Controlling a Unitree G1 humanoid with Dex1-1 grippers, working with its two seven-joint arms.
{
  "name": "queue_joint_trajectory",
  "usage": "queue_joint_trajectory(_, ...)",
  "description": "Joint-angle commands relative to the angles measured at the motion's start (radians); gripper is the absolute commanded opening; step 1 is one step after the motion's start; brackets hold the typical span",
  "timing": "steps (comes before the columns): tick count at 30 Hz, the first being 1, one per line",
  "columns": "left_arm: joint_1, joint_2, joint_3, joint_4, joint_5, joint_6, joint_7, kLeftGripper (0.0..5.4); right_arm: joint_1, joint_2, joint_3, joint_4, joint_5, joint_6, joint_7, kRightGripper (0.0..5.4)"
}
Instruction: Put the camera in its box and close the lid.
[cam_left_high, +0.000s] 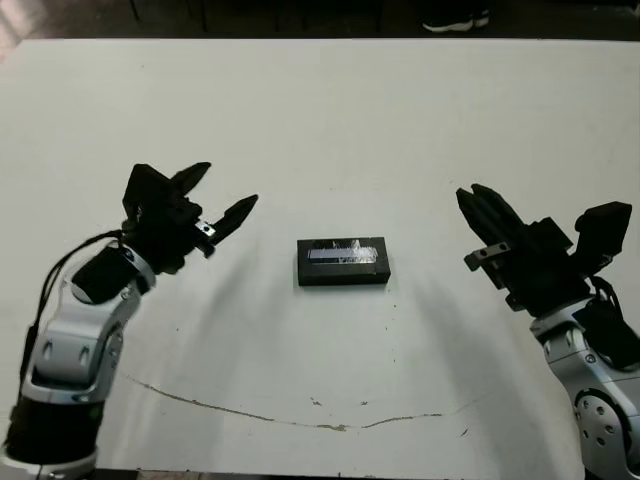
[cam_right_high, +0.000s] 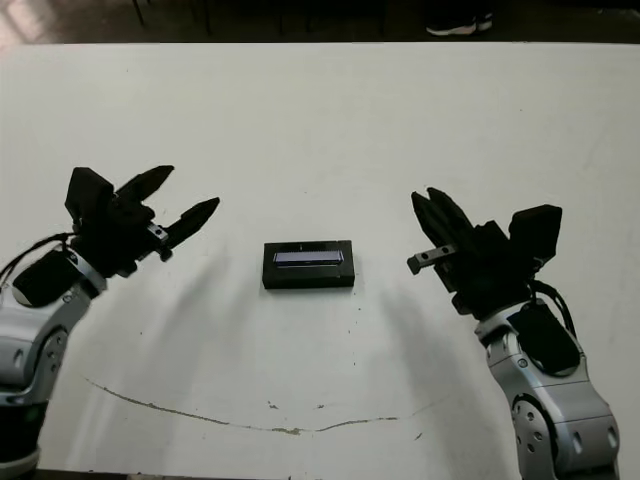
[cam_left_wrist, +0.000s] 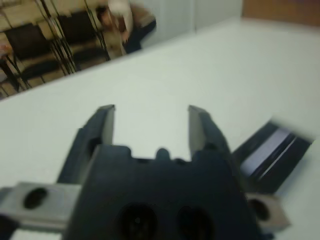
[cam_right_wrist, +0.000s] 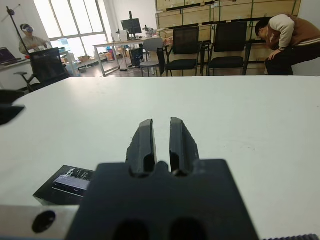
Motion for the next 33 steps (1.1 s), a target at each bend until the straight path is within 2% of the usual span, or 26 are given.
queue_joint_trajectory(1, 0.035, -0.069, -0.055, -0.092, -0.005, 0.076, 0.087, 1.49, 0.011, 0.010, 0.012, 0.012, -0.006, 0.019, -0.015, 0.00)
queue_joint_trajectory(7, 0.040, -0.172, -0.167, -0.222, -0.056, 0.318, 0.209, 0.09, 0.014, 0.027, 0.024, 0.017, -0.009, 0.007, -0.020, 0.00)
queue_joint_trajectory(8, 0.041, -0.183, -0.185, -0.229, -0.060, 0.349, 0.224, 0.04, 0.015, 0.028, 0.025, 0.017, -0.011, 0.006, -0.021, 0.00)
queue_joint_trajectory(13, 0.041, -0.262, -0.262, -0.237, -0.065, 0.499, 0.324, 0.04, 0.024, 0.025, 0.028, 0.021, -0.022, -0.011, -0.011, 0.00)
queue_joint_trajectory(20, 0.066, -0.373, -0.313, -0.181, -0.063, 0.602, 0.421, 0.04, 0.034, 0.023, 0.025, 0.027, -0.033, -0.035, -0.001, 0.00)
queue_joint_trajectory(29, 0.074, -0.386, -0.349, -0.074, -0.043, 0.686, 0.478, 0.04, 0.033, 0.025, 0.017, 0.037, -0.024, -0.042, 0.012, 0.00)
queue_joint_trajectory(33, 0.088, -0.361, -0.350, -0.041, -0.045, 0.685, 0.470, 0.04, 0.031, 0.026, 0.016, 0.023, -0.022, -0.022, -0.004, 0.00)
